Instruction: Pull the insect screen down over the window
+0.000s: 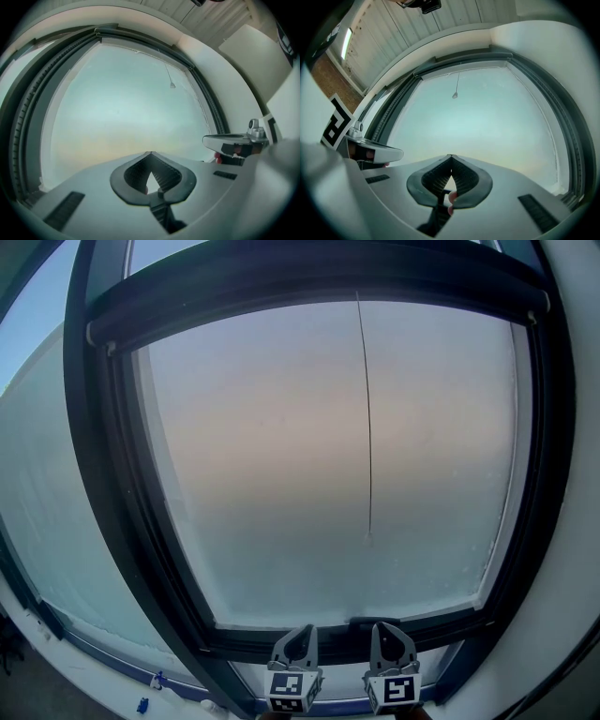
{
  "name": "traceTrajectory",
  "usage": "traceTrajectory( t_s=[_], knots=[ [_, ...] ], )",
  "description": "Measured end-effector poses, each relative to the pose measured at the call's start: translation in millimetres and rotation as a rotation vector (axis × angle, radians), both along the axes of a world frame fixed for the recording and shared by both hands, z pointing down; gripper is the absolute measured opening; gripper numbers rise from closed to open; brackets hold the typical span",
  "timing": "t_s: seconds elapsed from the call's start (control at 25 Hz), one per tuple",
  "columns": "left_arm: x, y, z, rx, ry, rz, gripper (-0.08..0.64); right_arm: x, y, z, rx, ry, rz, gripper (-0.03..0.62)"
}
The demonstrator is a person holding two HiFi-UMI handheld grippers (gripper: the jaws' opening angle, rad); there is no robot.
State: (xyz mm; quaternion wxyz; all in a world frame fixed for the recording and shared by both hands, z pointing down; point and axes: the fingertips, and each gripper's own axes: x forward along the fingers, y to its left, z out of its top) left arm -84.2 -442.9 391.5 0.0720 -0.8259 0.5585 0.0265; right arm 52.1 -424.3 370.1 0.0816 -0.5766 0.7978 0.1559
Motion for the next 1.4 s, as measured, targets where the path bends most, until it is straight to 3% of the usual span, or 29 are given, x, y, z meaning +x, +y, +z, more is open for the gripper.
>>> traceTrajectory(
  t_s=[0.24, 0.6, 0.8, 1.08, 1.4],
  knots=[
    [-7.7, -6.5, -50.3, 0.119, -0.016, -0.019, 0.003, 3.1, -10.7, -44.1, 0.125, 0.034, 0.021, 0.003],
    [-5.7, -19.3, -101.1, 0.209, 0.056, -0.005, 0.003, 20.5, -23.2, -75.9, 0.162, -0.046, 0.062, 0.003],
    [5.1, -19.0, -150.7, 0.327, 0.073, 0.007, 0.002, 26.6, -23.8, -123.1, 0.289, -0.008, 0.101, 0.003],
    [5.6, -18.2, -207.8, 0.448, 0.036, -0.009, 0.002, 41.5, -21.5, -181.8, 0.413, 0.004, 0.127, 0.003],
    [-2.6, -14.7, -266.9, 0.564, 0.023, -0.025, 0.002, 27.0, -14.3, -239.8, 0.516, 0.021, 0.073, 0.003]
  ],
)
